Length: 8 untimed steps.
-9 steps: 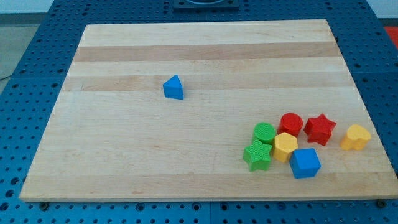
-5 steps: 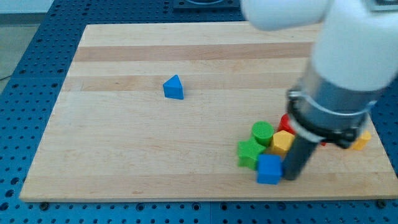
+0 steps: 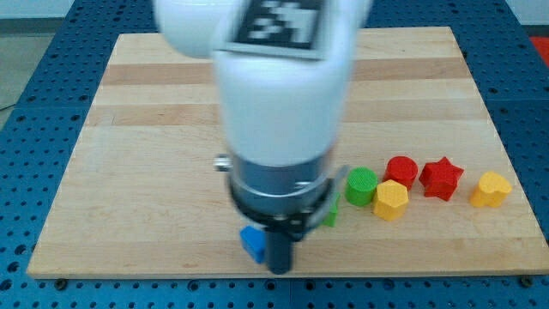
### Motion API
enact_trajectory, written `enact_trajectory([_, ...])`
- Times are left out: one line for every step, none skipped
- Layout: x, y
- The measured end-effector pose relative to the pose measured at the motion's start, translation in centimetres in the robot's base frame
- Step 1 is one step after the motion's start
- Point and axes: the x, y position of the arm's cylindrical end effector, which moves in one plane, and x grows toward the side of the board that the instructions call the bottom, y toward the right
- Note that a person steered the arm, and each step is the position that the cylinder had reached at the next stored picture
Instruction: Push the blue cube closer to the blue triangle
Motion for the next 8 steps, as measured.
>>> enact_trajectory([-3.2,-5.8])
enact_trajectory([-7.9,-8.9])
enact_trajectory([-9.4,-9.2])
enact_trajectory([-7.9,-12.0])
enact_trajectory([-8.7,-9.7])
enact_trajectory([-12.3,-5.7])
enact_trajectory([-13.2,-5.5])
enact_trajectory([-10.1,-8.9])
